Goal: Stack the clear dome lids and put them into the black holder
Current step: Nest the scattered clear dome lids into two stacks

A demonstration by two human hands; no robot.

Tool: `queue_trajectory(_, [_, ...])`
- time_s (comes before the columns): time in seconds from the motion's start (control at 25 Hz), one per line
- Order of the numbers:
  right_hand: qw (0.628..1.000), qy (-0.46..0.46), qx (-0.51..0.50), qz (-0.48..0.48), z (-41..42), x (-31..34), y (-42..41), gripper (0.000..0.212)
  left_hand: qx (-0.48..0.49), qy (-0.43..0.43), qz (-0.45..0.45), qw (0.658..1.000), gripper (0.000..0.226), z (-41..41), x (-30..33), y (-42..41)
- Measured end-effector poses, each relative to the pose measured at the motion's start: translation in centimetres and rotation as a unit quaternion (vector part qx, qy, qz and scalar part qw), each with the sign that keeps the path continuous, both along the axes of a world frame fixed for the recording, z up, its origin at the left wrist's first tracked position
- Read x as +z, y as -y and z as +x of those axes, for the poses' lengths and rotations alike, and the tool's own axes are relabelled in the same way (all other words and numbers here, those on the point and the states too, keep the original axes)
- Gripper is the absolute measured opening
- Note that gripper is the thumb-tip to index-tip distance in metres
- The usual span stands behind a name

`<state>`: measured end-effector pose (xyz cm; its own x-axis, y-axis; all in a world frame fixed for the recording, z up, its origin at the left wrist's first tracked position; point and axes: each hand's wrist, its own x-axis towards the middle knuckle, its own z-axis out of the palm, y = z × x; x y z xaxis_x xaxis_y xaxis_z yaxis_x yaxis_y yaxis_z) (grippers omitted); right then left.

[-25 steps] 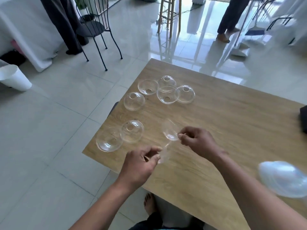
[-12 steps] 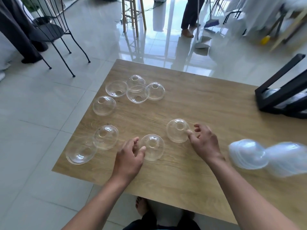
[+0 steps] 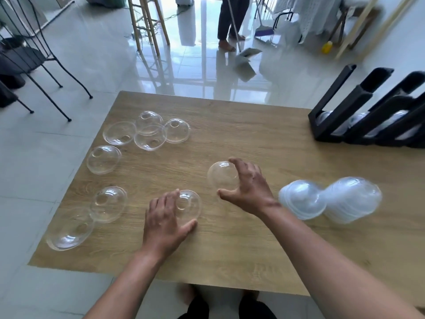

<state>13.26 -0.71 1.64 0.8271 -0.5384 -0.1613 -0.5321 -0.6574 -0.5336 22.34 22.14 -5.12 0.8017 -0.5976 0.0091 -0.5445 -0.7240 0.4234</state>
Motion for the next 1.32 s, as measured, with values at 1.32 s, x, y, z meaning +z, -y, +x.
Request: queue_trajectory(1.32, [0.978,0.182,-0.093,-0.053,-20.5,5.5,16.2,0.079,-0.093,-0.068,-0.057,0.992,0.095,-14.0,5.2,18.9])
